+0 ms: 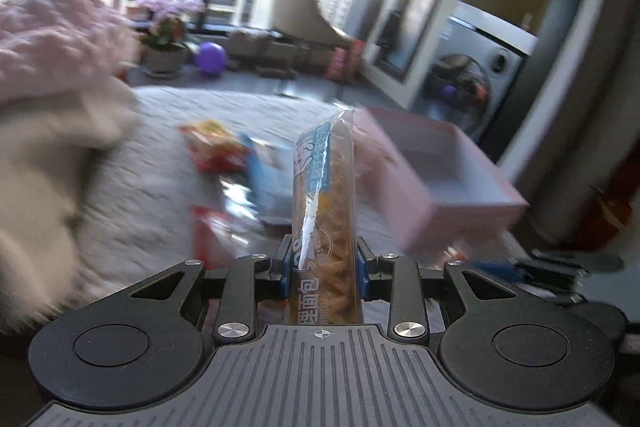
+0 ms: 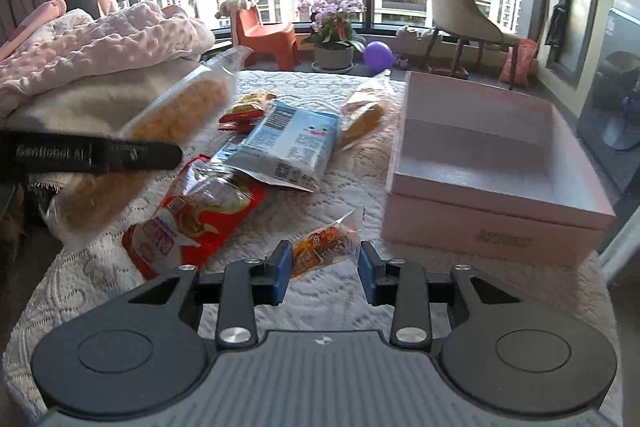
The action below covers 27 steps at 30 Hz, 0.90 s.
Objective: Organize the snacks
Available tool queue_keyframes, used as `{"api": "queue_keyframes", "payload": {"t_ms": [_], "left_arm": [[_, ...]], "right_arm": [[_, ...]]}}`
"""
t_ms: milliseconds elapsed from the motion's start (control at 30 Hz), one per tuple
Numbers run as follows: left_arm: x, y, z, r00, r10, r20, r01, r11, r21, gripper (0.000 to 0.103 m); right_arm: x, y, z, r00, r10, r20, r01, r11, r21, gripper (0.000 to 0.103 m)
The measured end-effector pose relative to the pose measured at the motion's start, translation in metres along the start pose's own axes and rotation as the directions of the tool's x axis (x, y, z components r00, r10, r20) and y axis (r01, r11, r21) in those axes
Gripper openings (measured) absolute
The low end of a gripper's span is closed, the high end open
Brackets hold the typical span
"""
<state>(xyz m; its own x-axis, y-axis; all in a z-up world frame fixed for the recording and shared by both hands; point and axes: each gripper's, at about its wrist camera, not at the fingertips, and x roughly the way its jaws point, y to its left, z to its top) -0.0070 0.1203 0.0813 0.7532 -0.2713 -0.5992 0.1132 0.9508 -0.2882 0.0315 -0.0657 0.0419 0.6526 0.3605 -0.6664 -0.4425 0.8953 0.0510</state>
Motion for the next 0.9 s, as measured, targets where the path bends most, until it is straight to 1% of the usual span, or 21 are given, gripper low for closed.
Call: {"api": "queue_keyframes", "payload": {"t_ms": [133,200,267,367,433,500,533,600,667,733,833,900], "left_arm": [[0.005,-0.035,-0.009,0.996,-0.085,-0.040,0.087,0.996,0.028,0.034],[0.003,-0.052,-0.005,0.992,-0.118,-0.033,0.120,0.992,0.049,0.034],[-0.002,-0.071,0.008,0.989,-0.145,-0.003,0.145,0.986,0.087,0.034],[0.001,-0.100,0.033,0.985,-0.169,0.034,0.162,0.976,0.145,0.034],[0.011,-0.116,0.053,0.982,-0.183,0.042,0.173,0.970,0.169,0.034],[0.029,-0.130,0.074,0.983,-0.184,0.030,0.175,0.967,0.184,0.034],[0.041,-0.136,0.087,0.981,-0.191,0.029,0.183,0.968,0.174,0.034],[0.062,-0.139,0.104,0.977,-0.211,0.028,0.205,0.969,0.139,0.035],[0.089,-0.138,0.116,0.972,-0.236,0.008,0.235,0.968,0.086,0.036],[0.100,-0.129,0.117,0.975,-0.222,0.002,0.221,0.973,0.069,0.036],[0.096,-0.113,0.110,0.978,-0.209,0.030,0.206,0.977,0.061,0.036],[0.087,-0.094,0.096,0.983,-0.178,0.037,0.176,0.983,0.045,0.036]], "right_arm": [[-0.025,-0.014,-0.013,0.999,-0.037,0.022,0.038,0.999,-0.006,0.035],[-0.040,-0.023,-0.019,0.997,-0.064,0.038,0.065,0.998,-0.012,0.035],[-0.054,-0.030,-0.024,0.994,-0.088,0.058,0.089,0.996,-0.022,0.035],[-0.075,-0.045,-0.029,0.989,-0.111,0.093,0.113,0.993,-0.019,0.035],[-0.083,-0.055,-0.030,0.987,-0.117,0.109,0.117,0.993,0.002,0.035],[-0.089,-0.068,-0.030,0.985,-0.126,0.121,0.122,0.992,0.041,0.035],[-0.091,-0.075,-0.029,0.983,-0.131,0.126,0.124,0.990,0.061,0.035],[-0.094,-0.088,-0.029,0.980,-0.144,0.135,0.132,0.987,0.097,0.035],[-0.095,-0.102,-0.027,0.978,-0.157,0.140,0.138,0.981,0.133,0.035],[-0.093,-0.115,-0.027,0.975,-0.173,0.140,0.149,0.975,0.168,0.035],[-0.093,-0.135,-0.026,0.967,-0.211,0.144,0.178,0.960,0.214,0.035],[-0.091,-0.147,-0.020,0.962,-0.228,0.150,0.189,0.953,0.237,0.035]]}}
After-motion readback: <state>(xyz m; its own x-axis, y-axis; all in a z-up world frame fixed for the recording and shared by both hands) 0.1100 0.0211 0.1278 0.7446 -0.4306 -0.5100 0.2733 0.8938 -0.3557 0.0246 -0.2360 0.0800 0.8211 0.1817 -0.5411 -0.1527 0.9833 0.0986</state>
